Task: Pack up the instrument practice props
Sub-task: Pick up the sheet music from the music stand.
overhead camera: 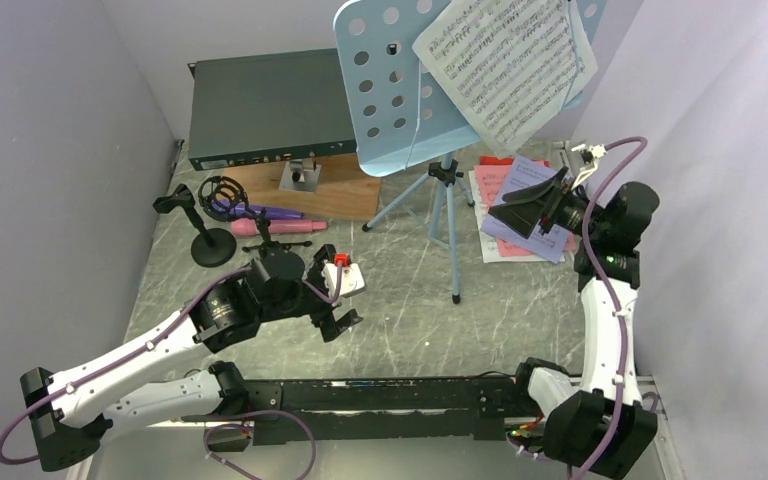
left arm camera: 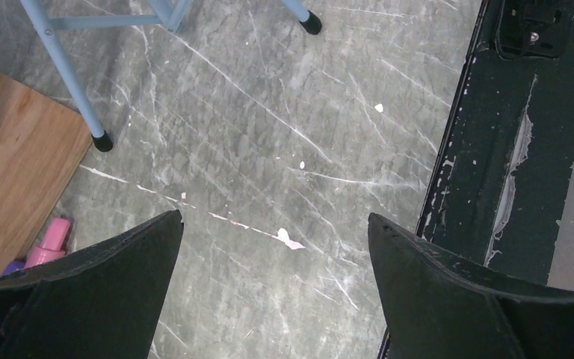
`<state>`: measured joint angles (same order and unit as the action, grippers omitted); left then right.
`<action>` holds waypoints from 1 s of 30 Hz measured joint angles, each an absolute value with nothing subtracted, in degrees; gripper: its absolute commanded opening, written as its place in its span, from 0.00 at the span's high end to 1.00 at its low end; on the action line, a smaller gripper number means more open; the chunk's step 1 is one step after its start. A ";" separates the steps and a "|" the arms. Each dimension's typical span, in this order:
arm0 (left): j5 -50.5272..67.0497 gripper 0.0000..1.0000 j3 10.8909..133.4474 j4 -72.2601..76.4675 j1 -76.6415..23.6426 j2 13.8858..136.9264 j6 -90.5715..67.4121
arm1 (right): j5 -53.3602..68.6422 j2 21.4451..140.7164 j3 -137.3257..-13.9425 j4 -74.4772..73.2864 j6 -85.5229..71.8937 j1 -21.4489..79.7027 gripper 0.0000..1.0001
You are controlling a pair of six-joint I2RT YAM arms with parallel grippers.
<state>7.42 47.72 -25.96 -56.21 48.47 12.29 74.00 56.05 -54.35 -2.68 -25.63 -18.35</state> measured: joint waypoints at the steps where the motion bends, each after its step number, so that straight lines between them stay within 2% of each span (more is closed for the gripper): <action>1: 7.62 0.00 47.72 -25.93 -56.16 48.47 12.29 | 73.84 56.05 -52.53 2.79 -30.20 -18.48 0.00; 6: 7.81 0.00 47.72 -25.93 -55.83 48.47 12.27 | 67.05 58.41 -36.82 45.60 -60.34 -20.08 0.00; 11: 7.97 0.00 47.75 -25.93 -55.57 48.49 12.27 | 59.81 63.55 -34.72 65.71 -73.95 -20.62 0.01; 17: 8.23 0.01 47.79 -25.93 -55.24 48.62 12.27 | 54.43 68.82 -39.70 77.41 -81.54 -18.46 0.01; 30: 9.63 0.01 47.88 -25.89 -54.17 49.34 11.62 | 51.16 74.52 -45.06 78.72 -87.70 -14.09 0.04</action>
